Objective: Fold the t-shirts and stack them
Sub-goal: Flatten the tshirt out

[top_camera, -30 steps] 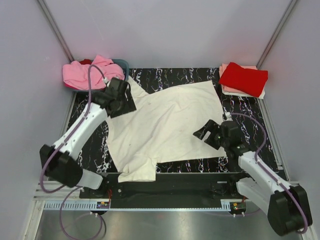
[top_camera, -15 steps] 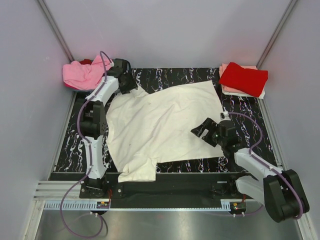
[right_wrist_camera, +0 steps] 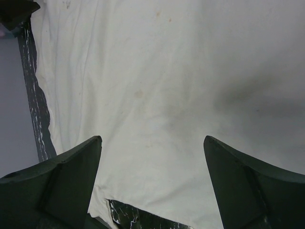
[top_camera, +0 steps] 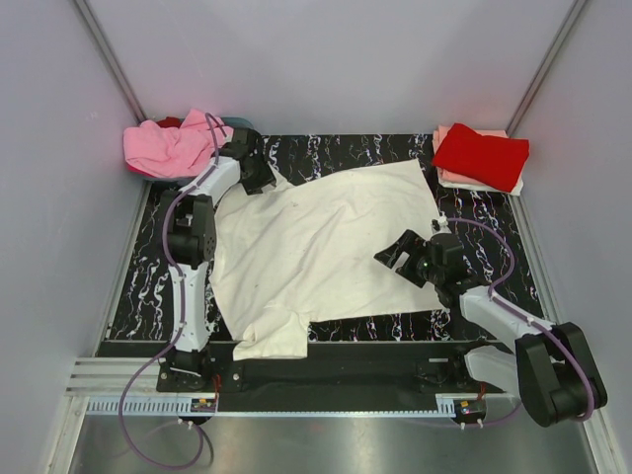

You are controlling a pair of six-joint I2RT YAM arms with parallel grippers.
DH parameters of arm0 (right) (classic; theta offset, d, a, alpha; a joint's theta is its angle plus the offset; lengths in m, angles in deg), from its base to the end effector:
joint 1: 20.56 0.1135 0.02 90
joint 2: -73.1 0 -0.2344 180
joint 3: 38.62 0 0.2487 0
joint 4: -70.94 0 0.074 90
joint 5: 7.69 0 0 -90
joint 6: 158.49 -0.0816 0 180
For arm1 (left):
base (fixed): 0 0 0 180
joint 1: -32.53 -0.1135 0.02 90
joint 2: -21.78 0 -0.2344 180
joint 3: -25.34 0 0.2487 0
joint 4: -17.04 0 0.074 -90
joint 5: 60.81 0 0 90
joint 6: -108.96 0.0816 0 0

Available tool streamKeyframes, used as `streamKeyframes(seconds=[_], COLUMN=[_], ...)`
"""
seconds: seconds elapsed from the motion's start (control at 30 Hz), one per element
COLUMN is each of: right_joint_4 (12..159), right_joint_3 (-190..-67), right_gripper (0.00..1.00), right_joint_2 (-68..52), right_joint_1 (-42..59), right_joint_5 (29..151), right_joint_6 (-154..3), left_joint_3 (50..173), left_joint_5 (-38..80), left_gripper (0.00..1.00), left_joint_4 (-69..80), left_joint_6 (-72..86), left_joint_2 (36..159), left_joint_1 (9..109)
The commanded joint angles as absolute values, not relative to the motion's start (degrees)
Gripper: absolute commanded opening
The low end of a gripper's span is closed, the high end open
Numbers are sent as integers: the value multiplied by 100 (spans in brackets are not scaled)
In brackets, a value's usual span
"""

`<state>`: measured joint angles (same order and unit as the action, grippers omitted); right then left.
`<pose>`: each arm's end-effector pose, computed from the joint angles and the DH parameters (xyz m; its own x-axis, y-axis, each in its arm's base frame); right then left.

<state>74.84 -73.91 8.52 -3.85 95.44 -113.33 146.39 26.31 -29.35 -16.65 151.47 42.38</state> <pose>0.2482 0.0939 0.1195 -0.6976 0.5075 -0.5057 0.0420 0.7336 0.6783 0.4966 -0.0904 0.1291 -0.7724 -0.4561 -0.4420 -0.3081 0.8776 -0.3672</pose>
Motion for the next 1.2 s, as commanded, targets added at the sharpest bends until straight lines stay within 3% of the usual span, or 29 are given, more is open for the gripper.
streamKeyframes(seconds=[0.0, 0.37, 0.73, 1.0, 1.17], right_joint_4=[7225, 7190, 7154, 7137, 7102], right_joint_3=[-7623, -7641, -7676, -7676, -7676], right_gripper=[95, 94, 93, 93, 93], right_joint_2=[823, 727, 595, 560, 534], right_joint_1=[-429, -491, -544, -588, -614], right_joint_5=[9593, 9673, 9778, 9831, 9875], right_joint_6=[-11287, -11305, -11314, -11323, -11331], left_joint_3=[14933, 15207, 15145, 15830, 16559], left_joint_5=[2505, 2453, 2505, 2444, 2286], left_gripper=[51, 49, 2, 4, 13], left_joint_4=[-2619, -2672, -2558, -2707, -2577], left_joint_6=[-1725, -1839, -1857, -1821, -1708], left_joint_2=[15369, 15757, 15415, 15643, 15976], left_joint_1=[4220, 4211, 4211, 4255, 4360])
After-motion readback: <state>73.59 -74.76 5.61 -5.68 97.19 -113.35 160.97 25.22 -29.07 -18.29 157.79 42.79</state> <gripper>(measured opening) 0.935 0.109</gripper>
